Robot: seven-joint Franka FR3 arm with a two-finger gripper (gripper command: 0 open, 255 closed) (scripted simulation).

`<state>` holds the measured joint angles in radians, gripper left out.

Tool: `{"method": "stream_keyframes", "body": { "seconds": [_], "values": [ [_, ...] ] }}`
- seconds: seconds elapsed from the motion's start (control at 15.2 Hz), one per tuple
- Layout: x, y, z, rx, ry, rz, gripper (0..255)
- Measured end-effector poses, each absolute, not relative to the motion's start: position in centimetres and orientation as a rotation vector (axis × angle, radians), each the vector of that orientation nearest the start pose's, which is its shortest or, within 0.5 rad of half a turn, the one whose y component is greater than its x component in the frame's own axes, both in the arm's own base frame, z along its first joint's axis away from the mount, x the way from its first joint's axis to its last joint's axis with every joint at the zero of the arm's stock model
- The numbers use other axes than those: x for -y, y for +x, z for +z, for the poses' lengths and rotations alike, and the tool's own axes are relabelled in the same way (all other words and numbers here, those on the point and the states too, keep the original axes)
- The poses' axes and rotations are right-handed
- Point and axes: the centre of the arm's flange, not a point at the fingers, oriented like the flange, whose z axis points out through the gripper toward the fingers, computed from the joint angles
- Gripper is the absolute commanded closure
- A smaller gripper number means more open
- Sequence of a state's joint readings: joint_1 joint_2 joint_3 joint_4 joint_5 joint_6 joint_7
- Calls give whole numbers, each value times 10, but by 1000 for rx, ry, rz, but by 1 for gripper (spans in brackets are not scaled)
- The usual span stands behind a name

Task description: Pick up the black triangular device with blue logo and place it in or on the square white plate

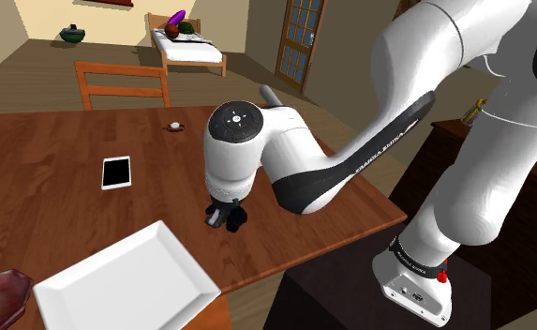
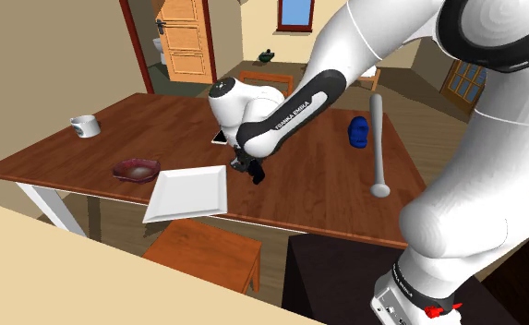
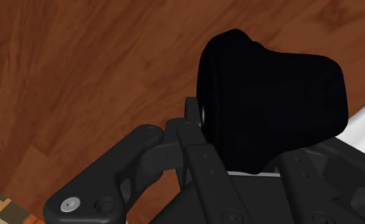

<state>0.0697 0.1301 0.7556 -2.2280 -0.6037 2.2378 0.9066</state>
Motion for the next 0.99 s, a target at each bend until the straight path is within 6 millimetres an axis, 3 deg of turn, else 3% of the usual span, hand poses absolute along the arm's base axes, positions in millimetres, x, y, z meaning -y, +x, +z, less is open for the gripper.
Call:
{"method": "stream_keyframes", "body": {
  "seconds": [0.53,0.73,0.99],
  "values": [
    [-377,374,367,534,-3362,-409,255],
    [-405,372,368,537,-3361,-408,255],
    [-458,370,369,537,-3360,-407,255]
  ]
}}
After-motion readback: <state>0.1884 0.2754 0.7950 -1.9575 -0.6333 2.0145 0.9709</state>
